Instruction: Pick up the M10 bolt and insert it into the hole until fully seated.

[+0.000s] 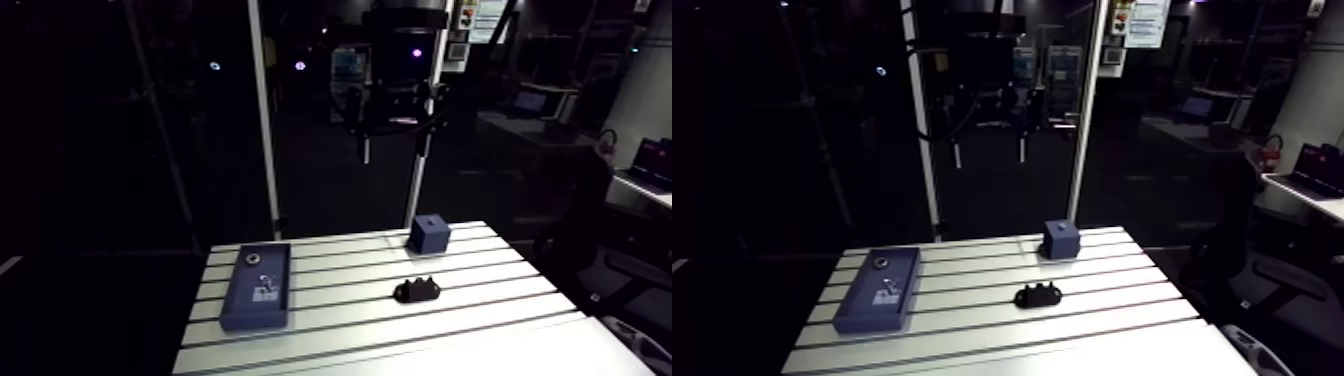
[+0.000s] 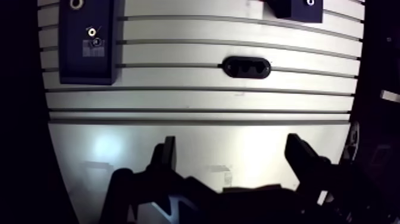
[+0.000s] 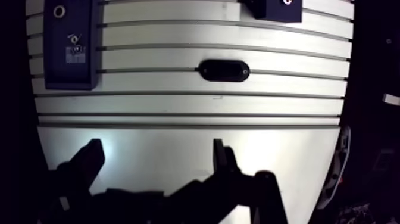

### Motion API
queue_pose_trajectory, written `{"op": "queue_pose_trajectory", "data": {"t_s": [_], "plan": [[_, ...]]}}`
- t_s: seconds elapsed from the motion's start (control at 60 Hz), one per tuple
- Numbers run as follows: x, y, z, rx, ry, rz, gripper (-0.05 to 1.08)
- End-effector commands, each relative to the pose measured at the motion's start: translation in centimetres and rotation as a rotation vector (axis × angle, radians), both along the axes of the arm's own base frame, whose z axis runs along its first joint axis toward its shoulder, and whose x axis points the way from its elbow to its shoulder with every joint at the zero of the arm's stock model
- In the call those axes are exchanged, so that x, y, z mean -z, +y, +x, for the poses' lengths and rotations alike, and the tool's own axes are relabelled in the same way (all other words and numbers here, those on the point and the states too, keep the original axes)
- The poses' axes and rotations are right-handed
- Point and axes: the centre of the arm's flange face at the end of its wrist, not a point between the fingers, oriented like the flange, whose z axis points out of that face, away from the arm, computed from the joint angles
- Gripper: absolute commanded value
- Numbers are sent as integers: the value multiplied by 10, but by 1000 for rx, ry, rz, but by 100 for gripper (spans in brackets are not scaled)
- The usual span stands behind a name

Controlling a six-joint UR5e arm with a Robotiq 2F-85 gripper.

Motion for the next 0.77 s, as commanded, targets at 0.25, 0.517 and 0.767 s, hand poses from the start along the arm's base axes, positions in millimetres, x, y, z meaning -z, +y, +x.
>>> {"op": "queue_pose_trajectory", "data": {"t_s": [0.25, 0.517, 0.767], "plan": [[-13, -13, 13, 50, -47, -9, 1], [-8, -12, 5, 52, -60, -12, 1], [-7, -12, 2, 52, -59, -13, 1]]}}
